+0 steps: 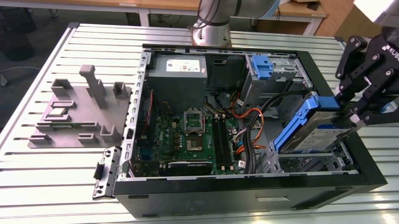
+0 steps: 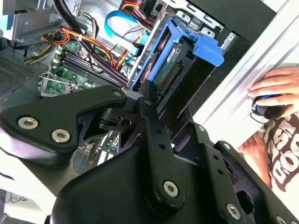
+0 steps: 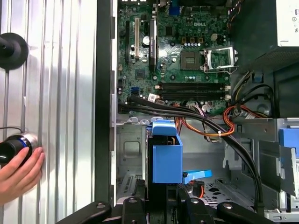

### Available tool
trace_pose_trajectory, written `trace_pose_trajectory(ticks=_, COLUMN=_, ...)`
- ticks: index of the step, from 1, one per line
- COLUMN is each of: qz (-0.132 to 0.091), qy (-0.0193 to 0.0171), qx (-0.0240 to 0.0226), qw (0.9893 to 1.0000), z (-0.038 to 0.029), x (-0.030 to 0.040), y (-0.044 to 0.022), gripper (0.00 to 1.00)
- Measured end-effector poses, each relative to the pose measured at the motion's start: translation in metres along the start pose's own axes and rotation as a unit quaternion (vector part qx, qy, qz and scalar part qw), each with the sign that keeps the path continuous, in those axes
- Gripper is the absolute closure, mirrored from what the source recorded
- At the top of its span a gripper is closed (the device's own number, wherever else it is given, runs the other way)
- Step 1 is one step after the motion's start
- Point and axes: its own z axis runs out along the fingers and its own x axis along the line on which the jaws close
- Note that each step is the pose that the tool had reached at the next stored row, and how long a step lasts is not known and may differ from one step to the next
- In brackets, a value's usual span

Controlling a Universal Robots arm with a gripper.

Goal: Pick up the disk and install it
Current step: 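Insert the disk into the insertion slot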

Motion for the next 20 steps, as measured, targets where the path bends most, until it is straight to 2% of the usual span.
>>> trace_pose_trajectory(ticks=14, qz=0.0, qy=0.0, qx=0.0, qw=1.0, z=0.0252, x=0.0006, y=-0.0014, gripper=0.65)
trace_pose_trajectory(ticks=20, qz=0.0, qy=0.0, qx=0.0, qw=1.0, z=0.0263, x=0.0006, y=-0.0015, gripper=0.65)
